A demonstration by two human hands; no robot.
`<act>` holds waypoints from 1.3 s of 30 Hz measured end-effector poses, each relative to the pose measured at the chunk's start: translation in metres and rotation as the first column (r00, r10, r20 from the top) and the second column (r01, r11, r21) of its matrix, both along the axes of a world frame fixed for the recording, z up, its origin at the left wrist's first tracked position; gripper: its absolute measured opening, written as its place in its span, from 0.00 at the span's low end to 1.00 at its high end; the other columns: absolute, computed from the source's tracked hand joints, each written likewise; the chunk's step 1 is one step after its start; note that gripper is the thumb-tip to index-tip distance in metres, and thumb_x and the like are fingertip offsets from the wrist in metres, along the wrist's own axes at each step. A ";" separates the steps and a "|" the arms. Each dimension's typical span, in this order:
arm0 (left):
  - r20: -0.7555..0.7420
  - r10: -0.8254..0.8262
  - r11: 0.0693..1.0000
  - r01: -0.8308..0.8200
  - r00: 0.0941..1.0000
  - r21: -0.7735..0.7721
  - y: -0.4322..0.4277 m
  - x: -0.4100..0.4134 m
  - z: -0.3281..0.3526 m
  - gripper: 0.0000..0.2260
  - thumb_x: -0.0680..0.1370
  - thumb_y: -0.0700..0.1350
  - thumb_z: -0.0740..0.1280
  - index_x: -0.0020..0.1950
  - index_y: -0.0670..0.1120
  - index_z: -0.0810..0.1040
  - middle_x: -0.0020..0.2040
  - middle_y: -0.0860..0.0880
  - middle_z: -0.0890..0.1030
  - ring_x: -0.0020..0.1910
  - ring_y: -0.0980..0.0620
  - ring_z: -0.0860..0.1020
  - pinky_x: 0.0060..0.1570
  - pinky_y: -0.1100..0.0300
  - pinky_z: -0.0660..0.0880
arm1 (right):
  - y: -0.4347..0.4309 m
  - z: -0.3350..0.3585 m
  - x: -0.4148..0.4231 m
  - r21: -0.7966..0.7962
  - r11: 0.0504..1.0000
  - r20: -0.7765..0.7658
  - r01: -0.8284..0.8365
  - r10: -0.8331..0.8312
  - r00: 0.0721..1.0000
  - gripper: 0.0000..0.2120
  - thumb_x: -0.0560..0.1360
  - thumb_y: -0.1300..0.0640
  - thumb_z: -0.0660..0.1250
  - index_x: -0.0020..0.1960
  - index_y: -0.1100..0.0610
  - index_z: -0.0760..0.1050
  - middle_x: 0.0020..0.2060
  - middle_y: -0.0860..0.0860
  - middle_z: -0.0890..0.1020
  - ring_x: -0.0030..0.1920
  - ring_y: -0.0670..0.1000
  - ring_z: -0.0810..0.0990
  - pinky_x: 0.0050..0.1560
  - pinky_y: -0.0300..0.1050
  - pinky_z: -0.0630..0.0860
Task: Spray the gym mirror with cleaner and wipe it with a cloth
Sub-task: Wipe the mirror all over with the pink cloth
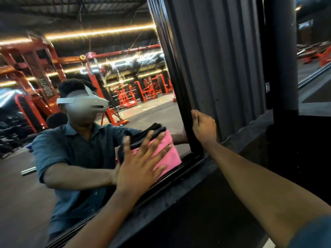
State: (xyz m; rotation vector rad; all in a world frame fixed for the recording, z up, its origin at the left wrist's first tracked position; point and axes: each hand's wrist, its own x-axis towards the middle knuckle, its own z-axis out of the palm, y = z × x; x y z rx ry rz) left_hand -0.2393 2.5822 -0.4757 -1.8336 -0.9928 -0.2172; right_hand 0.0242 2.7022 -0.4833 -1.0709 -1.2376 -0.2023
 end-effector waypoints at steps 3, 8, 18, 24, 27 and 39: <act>0.025 0.031 0.997 -0.033 0.999 0.072 -0.039 -0.057 -0.008 0.29 0.83 0.63 0.55 0.83 0.59 0.60 0.85 0.49 0.55 0.84 0.44 0.55 0.72 0.21 0.47 | -0.009 0.000 -0.007 -0.068 0.998 -0.081 -0.009 0.003 0.997 0.22 0.85 0.43 0.53 0.44 0.56 0.75 0.37 0.55 0.81 0.39 0.61 0.80 0.39 0.56 0.76; -0.056 0.039 0.998 -0.036 0.998 0.052 -0.034 -0.055 0.019 0.29 0.82 0.66 0.54 0.83 0.60 0.59 0.86 0.49 0.53 0.84 0.44 0.53 0.72 0.21 0.48 | -0.014 -0.002 -0.030 -0.062 0.997 -0.352 -0.046 0.021 0.936 0.18 0.86 0.48 0.57 0.38 0.53 0.69 0.32 0.48 0.74 0.37 0.56 0.76 0.38 0.50 0.68; -0.016 0.049 0.987 -0.046 0.999 0.155 0.030 0.046 0.138 0.31 0.83 0.70 0.44 0.85 0.61 0.45 0.85 0.49 0.38 0.84 0.42 0.37 0.72 0.23 0.38 | 0.002 -0.008 -0.035 -0.016 0.991 -0.341 0.129 -0.127 0.932 0.23 0.84 0.46 0.55 0.36 0.58 0.72 0.31 0.61 0.78 0.34 0.66 0.77 0.34 0.53 0.68; 0.072 0.091 0.971 -0.105 0.993 0.216 -0.014 -0.032 0.150 0.33 0.81 0.73 0.46 0.84 0.63 0.44 0.85 0.51 0.38 0.84 0.44 0.39 0.73 0.23 0.41 | -0.007 -0.003 -0.038 -0.051 0.989 -0.387 0.141 -0.149 0.910 0.26 0.83 0.44 0.54 0.45 0.63 0.80 0.38 0.64 0.83 0.40 0.67 0.81 0.40 0.57 0.75; 0.053 0.058 0.974 -0.068 0.997 0.215 0.000 -0.012 0.175 0.32 0.81 0.73 0.45 0.84 0.64 0.46 0.86 0.51 0.39 0.84 0.44 0.39 0.73 0.23 0.38 | -0.010 -0.003 -0.039 -0.048 0.989 -0.390 0.143 -0.151 0.909 0.25 0.83 0.45 0.54 0.43 0.63 0.79 0.37 0.64 0.82 0.39 0.67 0.80 0.38 0.52 0.69; 0.116 0.031 0.964 -0.060 0.993 0.261 0.014 0.009 0.237 0.31 0.82 0.72 0.42 0.84 0.63 0.47 0.86 0.49 0.44 0.84 0.42 0.41 0.74 0.23 0.40 | -0.015 -0.003 -0.041 -0.076 0.985 -0.371 0.155 -0.172 0.912 0.27 0.83 0.45 0.53 0.43 0.64 0.80 0.36 0.65 0.82 0.39 0.68 0.80 0.39 0.54 0.71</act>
